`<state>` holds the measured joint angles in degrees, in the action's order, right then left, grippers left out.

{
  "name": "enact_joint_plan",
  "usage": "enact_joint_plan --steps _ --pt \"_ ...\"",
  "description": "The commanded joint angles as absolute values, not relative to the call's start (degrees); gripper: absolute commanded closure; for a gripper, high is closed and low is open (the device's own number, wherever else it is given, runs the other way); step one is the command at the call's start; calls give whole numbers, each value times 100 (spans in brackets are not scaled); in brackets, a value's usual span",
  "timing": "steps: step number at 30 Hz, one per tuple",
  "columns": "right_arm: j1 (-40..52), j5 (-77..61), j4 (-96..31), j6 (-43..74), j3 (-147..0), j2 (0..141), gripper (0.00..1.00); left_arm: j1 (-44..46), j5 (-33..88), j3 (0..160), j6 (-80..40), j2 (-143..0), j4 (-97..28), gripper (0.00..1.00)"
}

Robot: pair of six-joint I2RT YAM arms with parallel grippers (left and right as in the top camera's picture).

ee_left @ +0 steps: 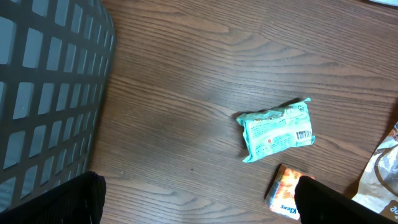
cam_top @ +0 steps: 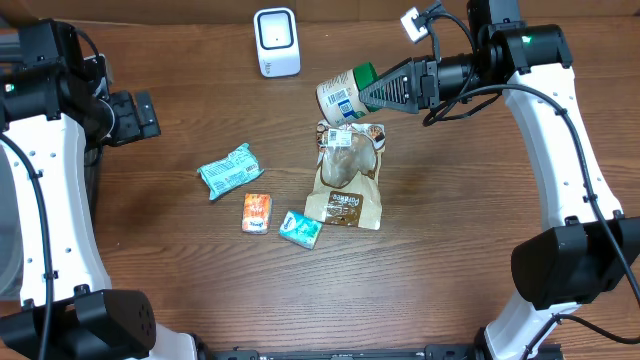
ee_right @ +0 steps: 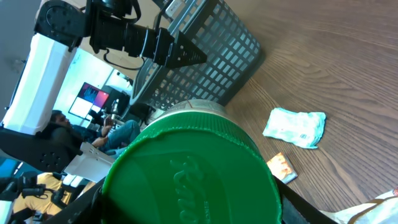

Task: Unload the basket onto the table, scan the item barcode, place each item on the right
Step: 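Lift the green-capped jar and hold it under the scanner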

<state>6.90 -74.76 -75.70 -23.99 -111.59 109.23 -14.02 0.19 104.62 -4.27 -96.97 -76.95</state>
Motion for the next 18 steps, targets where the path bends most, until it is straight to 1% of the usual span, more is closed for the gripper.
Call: enact_joint_plan --steps 1,4,7,12,15,18 --pt "707 -7767 -7555 -2359 -11246 10833 67 -1424 -3 10549 -381 -9592 -7688 0" --pt "749 -7564 -7502 -2298 -11246 10833 66 -1424 -3 10549 -381 -9592 -7688 1" --pt "915 -6790 -7085 -1594 -11246 10833 66 -1424 -3 10547 -381 -9592 -7688 0" --pt "1575 -4318 -5992 -86 -11246 10833 66 -1424 -3 10549 -381 -9592 -7688 0" --pt "2049 -2388 -5406 325 -11246 10844 68 -1424 -3 10547 -381 -9592 -7688 1" --pt "2506 -537 -4770 318 -11246 10947 72 -1424 -3 10547 -381 -9592 -7688 0"
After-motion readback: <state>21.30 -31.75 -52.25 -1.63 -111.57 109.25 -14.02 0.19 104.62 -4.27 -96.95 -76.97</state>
